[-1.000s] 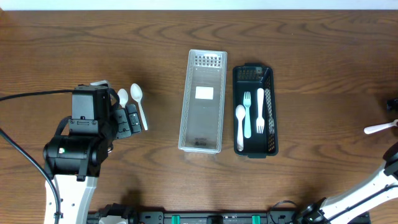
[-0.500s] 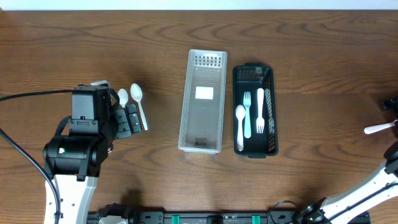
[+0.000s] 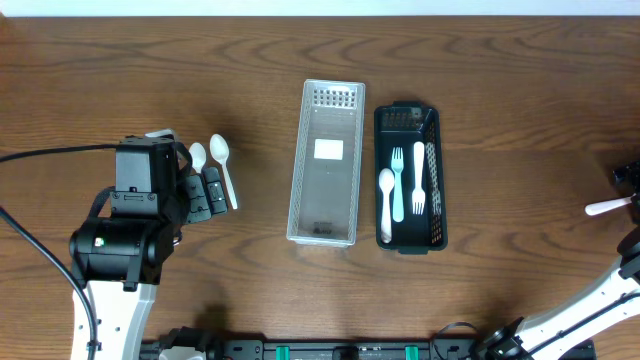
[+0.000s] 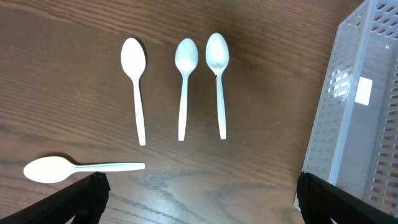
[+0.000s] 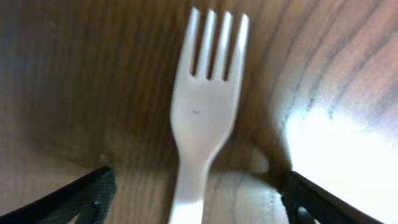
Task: Pack container
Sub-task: 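Move the right gripper to the last white fork and grasp it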
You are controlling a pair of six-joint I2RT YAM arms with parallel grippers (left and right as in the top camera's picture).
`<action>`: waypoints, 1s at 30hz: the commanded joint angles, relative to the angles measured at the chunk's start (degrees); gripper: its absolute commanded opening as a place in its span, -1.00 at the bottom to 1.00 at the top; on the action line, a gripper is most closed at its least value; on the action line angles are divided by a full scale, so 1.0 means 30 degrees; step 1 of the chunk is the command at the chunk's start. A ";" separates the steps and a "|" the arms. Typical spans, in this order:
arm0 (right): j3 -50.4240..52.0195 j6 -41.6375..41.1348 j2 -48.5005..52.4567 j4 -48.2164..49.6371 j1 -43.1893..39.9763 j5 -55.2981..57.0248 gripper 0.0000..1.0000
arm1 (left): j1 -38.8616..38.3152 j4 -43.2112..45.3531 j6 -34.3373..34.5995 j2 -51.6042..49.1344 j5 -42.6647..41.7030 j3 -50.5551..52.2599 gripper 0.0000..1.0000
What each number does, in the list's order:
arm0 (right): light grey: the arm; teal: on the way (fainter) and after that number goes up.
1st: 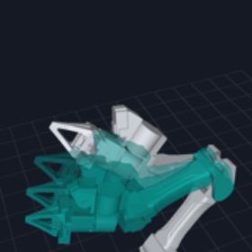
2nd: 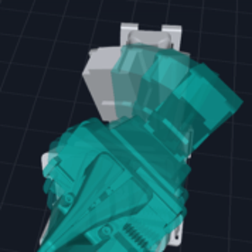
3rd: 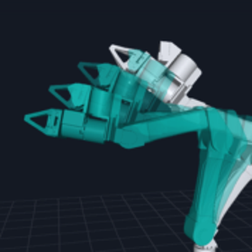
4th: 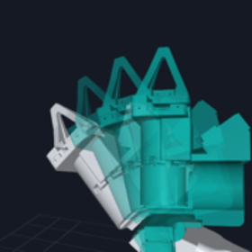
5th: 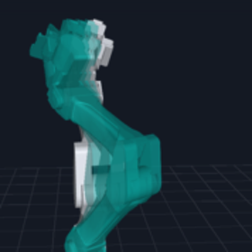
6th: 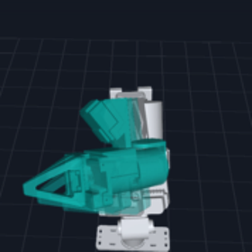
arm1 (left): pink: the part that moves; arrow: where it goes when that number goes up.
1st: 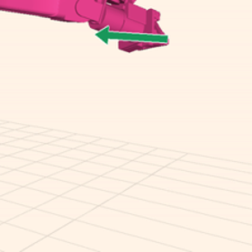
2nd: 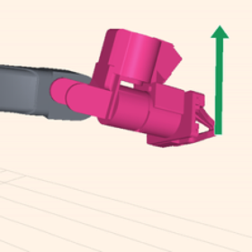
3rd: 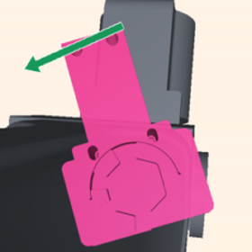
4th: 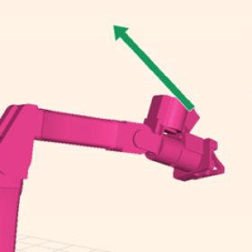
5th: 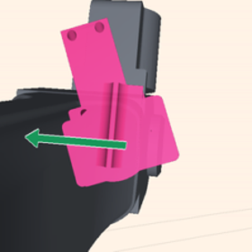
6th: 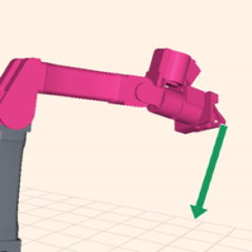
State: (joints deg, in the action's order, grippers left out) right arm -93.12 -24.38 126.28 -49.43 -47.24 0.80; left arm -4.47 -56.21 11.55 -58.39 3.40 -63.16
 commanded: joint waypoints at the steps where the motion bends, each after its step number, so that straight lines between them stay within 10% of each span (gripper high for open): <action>1: 0.0153 -0.0641 0.0466 -0.0211 -0.0284 0.0750 0.62 | 0.0146 -0.0044 -0.0328 0.0015 0.0219 -0.0364 0.96; 10: 0.0153 -0.0874 0.0466 -0.0386 -0.0284 0.0823 0.52 | 0.0146 -0.0131 -0.0328 0.0015 0.0219 -0.0364 0.96; 20: 0.0153 -0.0940 0.0466 -0.0386 -0.0277 0.0809 -0.44 | 0.0146 -0.0189 -0.0328 0.0015 0.0219 -0.0364 0.96; 30: 0.0153 -0.0940 0.0466 -0.0525 -0.0284 0.0809 -0.85 | 0.0146 -0.0197 -0.0328 0.0015 0.0219 -0.0364 0.96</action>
State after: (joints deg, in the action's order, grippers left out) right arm -93.12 -26.96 126.41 -50.70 -47.24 2.61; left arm -4.49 -56.60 11.55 -58.39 3.40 -63.16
